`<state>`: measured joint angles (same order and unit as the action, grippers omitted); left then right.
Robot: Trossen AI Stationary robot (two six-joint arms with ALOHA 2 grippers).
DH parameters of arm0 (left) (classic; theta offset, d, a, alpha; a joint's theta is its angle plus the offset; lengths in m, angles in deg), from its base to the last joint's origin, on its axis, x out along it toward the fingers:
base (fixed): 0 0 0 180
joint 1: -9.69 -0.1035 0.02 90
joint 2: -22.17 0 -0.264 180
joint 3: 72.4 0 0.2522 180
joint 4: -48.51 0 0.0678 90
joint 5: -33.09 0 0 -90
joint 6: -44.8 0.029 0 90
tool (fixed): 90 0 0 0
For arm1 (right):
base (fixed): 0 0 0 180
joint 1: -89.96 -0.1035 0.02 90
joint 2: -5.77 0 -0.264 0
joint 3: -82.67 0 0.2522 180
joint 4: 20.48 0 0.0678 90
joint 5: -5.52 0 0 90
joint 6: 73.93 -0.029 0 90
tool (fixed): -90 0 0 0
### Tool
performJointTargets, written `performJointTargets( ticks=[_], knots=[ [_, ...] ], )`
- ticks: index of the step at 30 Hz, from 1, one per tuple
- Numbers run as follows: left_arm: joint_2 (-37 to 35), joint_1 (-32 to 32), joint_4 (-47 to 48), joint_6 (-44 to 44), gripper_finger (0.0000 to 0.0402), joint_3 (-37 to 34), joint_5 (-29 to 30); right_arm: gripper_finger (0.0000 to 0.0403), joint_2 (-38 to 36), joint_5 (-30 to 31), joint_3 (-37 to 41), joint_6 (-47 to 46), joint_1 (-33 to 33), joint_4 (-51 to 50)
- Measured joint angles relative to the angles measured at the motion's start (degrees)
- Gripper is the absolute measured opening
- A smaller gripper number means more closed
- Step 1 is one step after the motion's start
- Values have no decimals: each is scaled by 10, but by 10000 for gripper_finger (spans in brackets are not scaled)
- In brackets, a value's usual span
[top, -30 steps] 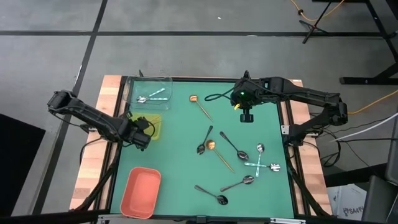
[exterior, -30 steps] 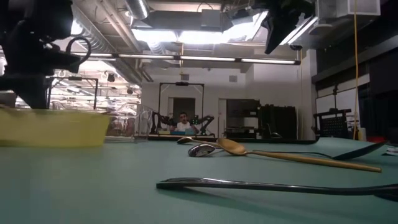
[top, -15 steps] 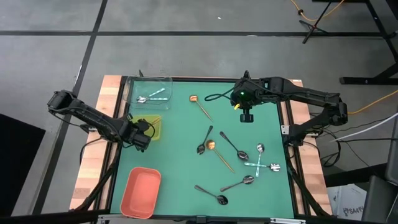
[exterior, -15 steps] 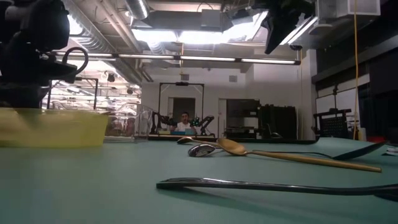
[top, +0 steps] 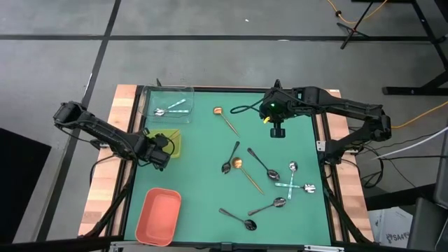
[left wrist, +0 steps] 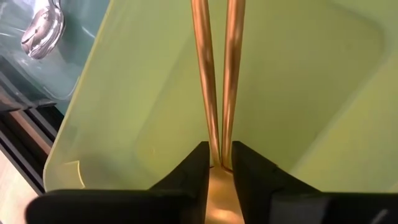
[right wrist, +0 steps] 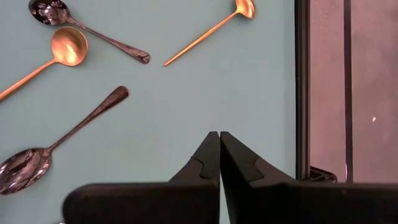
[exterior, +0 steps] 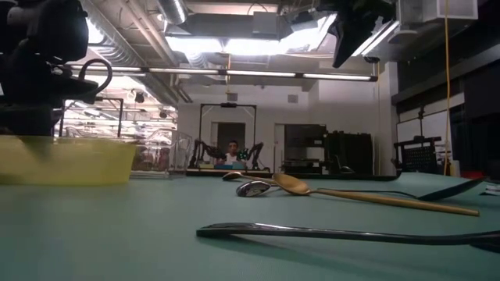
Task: Sort silverware by color (type)
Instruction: Put the black spoon into the orange bin
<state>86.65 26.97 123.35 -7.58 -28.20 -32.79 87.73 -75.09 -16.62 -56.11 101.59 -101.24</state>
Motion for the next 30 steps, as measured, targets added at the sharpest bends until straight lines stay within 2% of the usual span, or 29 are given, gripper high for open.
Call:
performJointTargets(
  ticks=[16,30],
  knots=[
    [0,0,-1,0,65,2,7,0,0,0,0,-27,0,-5],
    [0,0,-2,19,64,70,2,0,0,-3,0,-28,0,-5]
  ],
)
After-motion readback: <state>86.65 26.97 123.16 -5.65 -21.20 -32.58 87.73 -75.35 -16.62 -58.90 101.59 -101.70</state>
